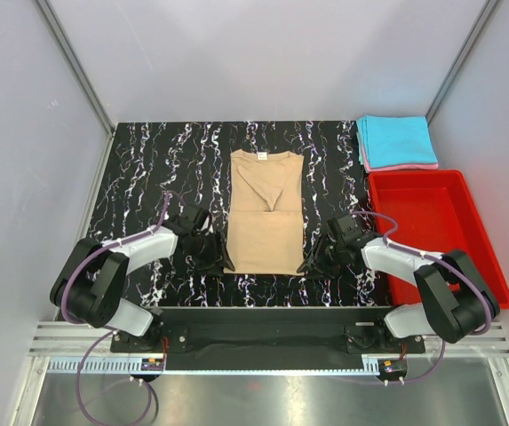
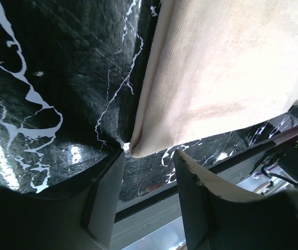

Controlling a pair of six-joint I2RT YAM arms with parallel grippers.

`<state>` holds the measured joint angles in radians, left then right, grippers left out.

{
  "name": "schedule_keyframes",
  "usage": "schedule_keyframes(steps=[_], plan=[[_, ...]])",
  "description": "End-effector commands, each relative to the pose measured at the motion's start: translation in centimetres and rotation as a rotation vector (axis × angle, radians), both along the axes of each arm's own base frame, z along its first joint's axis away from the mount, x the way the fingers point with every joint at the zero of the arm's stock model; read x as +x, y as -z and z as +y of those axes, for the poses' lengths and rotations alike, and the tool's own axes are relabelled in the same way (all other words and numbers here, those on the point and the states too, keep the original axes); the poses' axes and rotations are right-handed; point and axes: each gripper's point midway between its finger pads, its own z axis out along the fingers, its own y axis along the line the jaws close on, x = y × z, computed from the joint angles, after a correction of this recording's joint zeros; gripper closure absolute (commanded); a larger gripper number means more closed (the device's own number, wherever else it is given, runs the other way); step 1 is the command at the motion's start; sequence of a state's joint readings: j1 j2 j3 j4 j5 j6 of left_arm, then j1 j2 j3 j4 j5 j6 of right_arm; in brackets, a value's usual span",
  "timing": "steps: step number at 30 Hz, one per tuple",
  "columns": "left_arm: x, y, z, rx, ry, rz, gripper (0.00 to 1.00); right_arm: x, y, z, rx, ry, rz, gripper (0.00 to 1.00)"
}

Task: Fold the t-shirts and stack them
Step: Fold the tshirt

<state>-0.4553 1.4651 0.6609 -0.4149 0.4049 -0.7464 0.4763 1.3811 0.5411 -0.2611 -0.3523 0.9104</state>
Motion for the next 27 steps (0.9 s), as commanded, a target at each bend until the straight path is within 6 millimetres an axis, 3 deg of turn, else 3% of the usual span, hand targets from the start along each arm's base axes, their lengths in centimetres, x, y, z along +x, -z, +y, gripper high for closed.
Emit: schedule_keyframes(steps=[1, 6, 12, 15, 16, 19, 27], plan=[[-1.9, 2.8, 2.0, 0.101, -0.004, 0.049, 0.50, -0.4, 1.5, -0.9, -0.060, 0.017, 0.001, 0.60], [-1.9, 3.1, 2.1, 0.106, -0.011, 0.052, 0.54, -0.6, 2.3, -1.1, -0.069, 0.025, 0.003, 0.65], [-2.2, 3.7, 2.3, 0.112, -0.025, 0.058, 0.62, -0.8, 2.7, -1.6, -0.092, 0.021, -0.003, 0.87], [-2.1, 4.0, 2.1, 0.104, -0.033, 0.064, 0.69, -0.7, 2.7, -1.6, -0.090, 0.020, -0.008, 0.98], [-2.0, 3.9, 2.0, 0.098, -0.035, 0.058, 0.76, -0.6, 2.6, -1.6, -0.091, 0.020, -0.011, 1.00], [-1.8, 3.6, 2.2, 0.116, -0.037, 0.051, 1.00, -0.6, 2.6, -2.2, -0.133, 0.004, -0.013, 1.00], [-1.9, 0.3, 2.2, 0.088, -0.054, -0.013, 1.00, -1.8, -0.2, -2.9, -0.150, -0.022, -0.043, 1.00]])
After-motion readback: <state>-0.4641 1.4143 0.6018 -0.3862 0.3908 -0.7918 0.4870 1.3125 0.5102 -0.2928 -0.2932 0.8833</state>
